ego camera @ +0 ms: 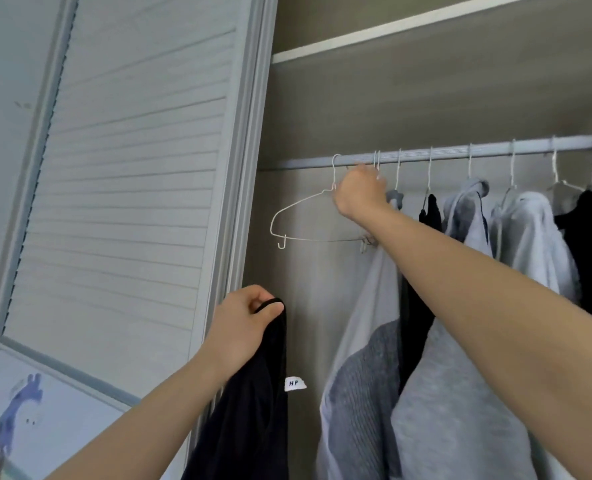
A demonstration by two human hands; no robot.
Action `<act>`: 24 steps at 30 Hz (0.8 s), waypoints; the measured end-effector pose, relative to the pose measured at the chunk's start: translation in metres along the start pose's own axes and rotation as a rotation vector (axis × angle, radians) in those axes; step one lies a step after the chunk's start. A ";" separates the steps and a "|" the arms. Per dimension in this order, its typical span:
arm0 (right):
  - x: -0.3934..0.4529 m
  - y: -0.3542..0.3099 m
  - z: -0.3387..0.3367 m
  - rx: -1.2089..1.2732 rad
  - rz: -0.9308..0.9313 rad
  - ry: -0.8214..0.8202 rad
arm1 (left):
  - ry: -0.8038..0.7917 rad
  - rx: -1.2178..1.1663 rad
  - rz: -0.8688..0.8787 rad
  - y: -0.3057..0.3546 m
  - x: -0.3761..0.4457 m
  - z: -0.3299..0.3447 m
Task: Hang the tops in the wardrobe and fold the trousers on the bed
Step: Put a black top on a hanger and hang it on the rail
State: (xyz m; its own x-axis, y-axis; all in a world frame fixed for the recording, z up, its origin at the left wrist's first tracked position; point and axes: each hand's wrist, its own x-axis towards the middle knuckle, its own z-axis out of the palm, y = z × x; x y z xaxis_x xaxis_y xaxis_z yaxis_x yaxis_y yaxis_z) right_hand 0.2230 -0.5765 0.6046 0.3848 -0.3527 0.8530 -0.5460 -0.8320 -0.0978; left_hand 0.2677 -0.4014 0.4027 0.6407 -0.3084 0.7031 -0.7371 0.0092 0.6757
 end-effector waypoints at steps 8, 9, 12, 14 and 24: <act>0.029 0.007 0.034 0.144 0.290 -0.191 | -0.069 -0.056 0.012 -0.023 0.005 0.008; 0.032 0.009 0.040 0.213 0.325 -0.193 | -0.074 -0.063 0.005 -0.025 0.004 0.008; 0.043 0.007 0.058 0.659 0.470 -0.140 | -0.096 -0.089 -0.018 -0.034 0.006 0.005; 0.048 0.006 0.064 0.850 0.554 -0.082 | -0.104 -0.114 -0.032 -0.038 0.007 0.004; 0.048 -0.034 0.081 1.124 0.496 -0.110 | -0.198 -0.175 -0.015 -0.050 0.012 0.003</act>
State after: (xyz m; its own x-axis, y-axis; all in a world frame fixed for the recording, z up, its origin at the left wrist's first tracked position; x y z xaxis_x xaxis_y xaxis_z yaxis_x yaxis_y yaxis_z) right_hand 0.3204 -0.5995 0.6071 0.4091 -0.7242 0.5551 0.2717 -0.4841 -0.8318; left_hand 0.3111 -0.4081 0.3768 0.5844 -0.4897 0.6471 -0.6681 0.1623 0.7262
